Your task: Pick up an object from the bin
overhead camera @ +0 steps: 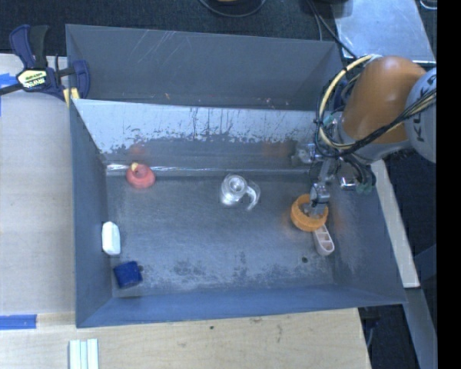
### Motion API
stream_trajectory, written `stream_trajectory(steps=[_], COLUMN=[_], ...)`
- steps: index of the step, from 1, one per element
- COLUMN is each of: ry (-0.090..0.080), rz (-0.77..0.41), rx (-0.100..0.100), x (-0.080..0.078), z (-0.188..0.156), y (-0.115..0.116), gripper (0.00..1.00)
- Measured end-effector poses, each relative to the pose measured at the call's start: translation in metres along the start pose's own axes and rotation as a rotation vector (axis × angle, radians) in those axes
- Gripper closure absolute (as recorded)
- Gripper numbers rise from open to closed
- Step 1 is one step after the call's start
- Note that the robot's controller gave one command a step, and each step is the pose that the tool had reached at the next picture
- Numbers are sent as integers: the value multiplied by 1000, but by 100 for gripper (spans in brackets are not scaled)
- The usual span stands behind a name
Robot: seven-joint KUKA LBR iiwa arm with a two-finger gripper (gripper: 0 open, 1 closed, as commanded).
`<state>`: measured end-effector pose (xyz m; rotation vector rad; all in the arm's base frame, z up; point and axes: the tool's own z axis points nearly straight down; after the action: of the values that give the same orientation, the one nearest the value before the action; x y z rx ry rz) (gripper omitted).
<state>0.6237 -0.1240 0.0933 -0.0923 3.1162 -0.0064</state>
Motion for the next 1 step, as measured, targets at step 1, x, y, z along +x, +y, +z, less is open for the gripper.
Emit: stream_trajectory(steps=[1], ry=[10], rz=[-59], rx=[-1], x=[-2], z=[22], y=[32], gripper=[0])
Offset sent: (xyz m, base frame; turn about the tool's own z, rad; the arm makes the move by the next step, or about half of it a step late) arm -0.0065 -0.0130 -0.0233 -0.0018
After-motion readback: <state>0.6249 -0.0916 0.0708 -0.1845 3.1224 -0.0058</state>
